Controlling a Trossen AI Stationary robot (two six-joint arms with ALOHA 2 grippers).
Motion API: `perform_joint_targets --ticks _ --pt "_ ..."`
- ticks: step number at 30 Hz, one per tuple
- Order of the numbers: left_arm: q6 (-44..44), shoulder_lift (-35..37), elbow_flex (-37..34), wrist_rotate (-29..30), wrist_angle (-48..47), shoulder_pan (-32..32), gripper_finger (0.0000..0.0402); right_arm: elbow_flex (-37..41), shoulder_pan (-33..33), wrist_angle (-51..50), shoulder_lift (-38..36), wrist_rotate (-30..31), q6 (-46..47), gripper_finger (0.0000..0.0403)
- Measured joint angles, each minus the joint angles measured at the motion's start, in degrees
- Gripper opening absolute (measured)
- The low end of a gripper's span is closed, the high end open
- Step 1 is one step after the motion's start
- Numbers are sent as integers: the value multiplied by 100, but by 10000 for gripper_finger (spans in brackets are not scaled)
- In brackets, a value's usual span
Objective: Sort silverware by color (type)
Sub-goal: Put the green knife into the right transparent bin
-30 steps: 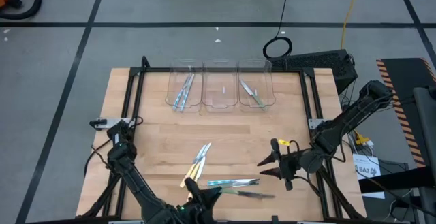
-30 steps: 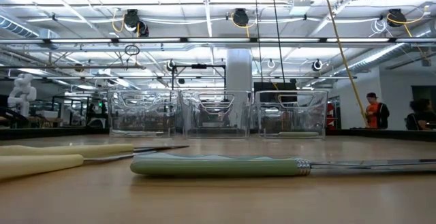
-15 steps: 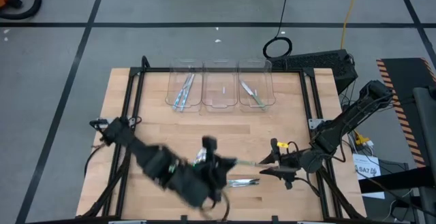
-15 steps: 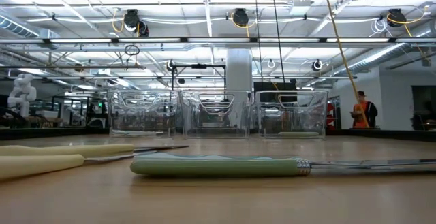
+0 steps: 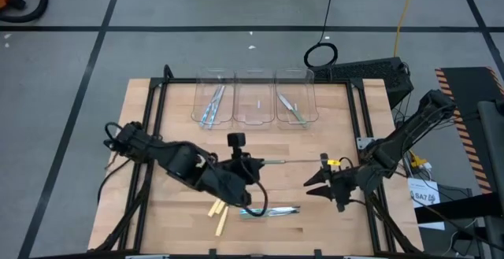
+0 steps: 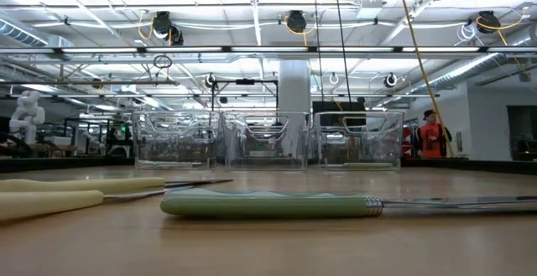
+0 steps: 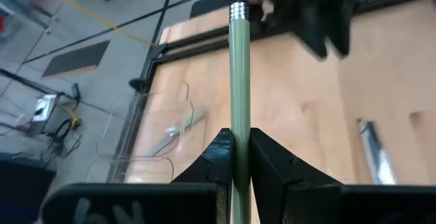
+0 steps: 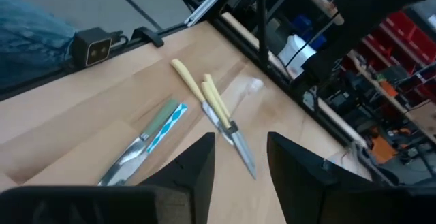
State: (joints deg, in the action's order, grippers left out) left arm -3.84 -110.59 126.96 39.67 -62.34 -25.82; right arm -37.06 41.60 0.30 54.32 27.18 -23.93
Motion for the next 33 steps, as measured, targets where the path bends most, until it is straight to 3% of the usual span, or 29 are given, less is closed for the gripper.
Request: perform_joint_targets --ticks 5,8,11,15,18,21,24,26,30,33 --pt "-315 109 -1406 364 459 97 33 0 0 -98 -331 0 -120 130" --pt "-753 750 -2701 722 1201 94 33 0 0 -315 -462 0 -126 130" --pt "-873 1592 -4378 860 2843 16 33 0 0 -483 -544 0 -127 130" --pt "-299 2411 -6320 832 5648 -79 33 0 -12 -533 -557 -1 -291 130" --pt "278 2641 -7449 744 7815 -16 33 0 -94 -500 -552 -31 -285 130" --pt "781 2561 -8474 141 9834 148 33 0 -254 -488 -519 -82 -112 130" --pt "841 2334 -9166 -363 11870 350 33 0 -483 -465 -458 -525 72 130" --pt "803 2124 -9446 -506 12611 439 33 -1 -648 -274 -367 -794 215 130" --pt "795 1531 -9409 -1081 13796 471 33 -2 -932 443 -65 -801 429 130" --pt "966 965 -9091 -1179 14370 467 33 -2 -1139 1174 278 -978 438 130"
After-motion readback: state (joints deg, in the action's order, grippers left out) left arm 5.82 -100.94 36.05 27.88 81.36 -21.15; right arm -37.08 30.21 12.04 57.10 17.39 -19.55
